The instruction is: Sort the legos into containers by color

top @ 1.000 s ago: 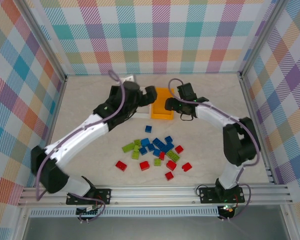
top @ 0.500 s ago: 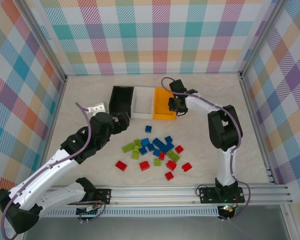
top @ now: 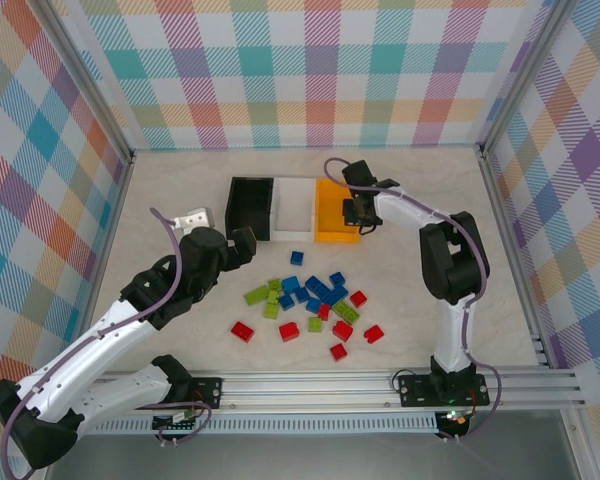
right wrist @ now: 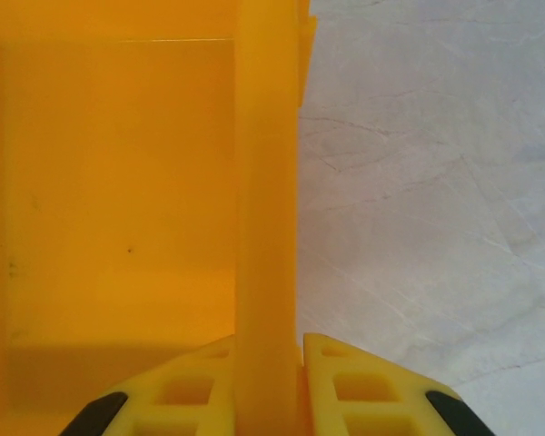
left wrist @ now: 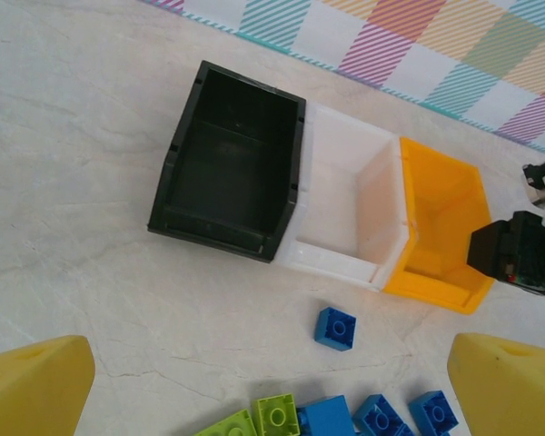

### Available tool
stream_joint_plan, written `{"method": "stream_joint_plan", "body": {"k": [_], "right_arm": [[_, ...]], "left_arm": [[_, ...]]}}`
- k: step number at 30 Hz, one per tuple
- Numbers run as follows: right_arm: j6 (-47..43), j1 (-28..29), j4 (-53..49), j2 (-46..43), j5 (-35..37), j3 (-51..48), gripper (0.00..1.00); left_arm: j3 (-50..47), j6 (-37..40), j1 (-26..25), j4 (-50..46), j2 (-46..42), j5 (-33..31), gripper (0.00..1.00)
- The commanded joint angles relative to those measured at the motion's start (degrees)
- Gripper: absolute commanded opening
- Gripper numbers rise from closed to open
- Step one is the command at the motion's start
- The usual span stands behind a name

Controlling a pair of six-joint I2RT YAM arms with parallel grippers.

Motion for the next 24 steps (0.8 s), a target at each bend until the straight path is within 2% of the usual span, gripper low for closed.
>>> {"method": "stream_joint_plan", "body": {"k": [1,4,14,15,21,24], "right_arm": [[-6.2,-0.4,-1.4,-3.7,-1.5,-2.5,0.0],[-8.1,-0.3,-2.3,-5.2,-2.2,-3.6,0.0],[-5.0,-0.3,-2.5,-6.2,-1.5,-6.7,0.0],[-4.7,-0.2,-2.4,-6.3,-1.4,-6.9,0.03],[-3.7,0.1,-1.5,-8.1,-1.4,-7.1,0.56],[-3.4,0.7,-1.8,-11.1,-1.1,-6.8,0.66]], "left_arm": [[-1.0,-0.6,0.3,-0.9,-1.9,-1.7,1.0],[-1.4,-0.4,0.3,-0.9,-2.5,-2.2,1.0],[-1.7,0.0,0.3,-0.7,-2.6,-3.1,1.0],[-1.8,0.0,0.3,-0.9,-2.5,-3.3,1.0],[-1.9,0.0,0.3,-0.5,-2.3,-3.3,1.0],[-1.3,0.0,0.4,-0.8,-2.1,-3.2,1.0]]}}
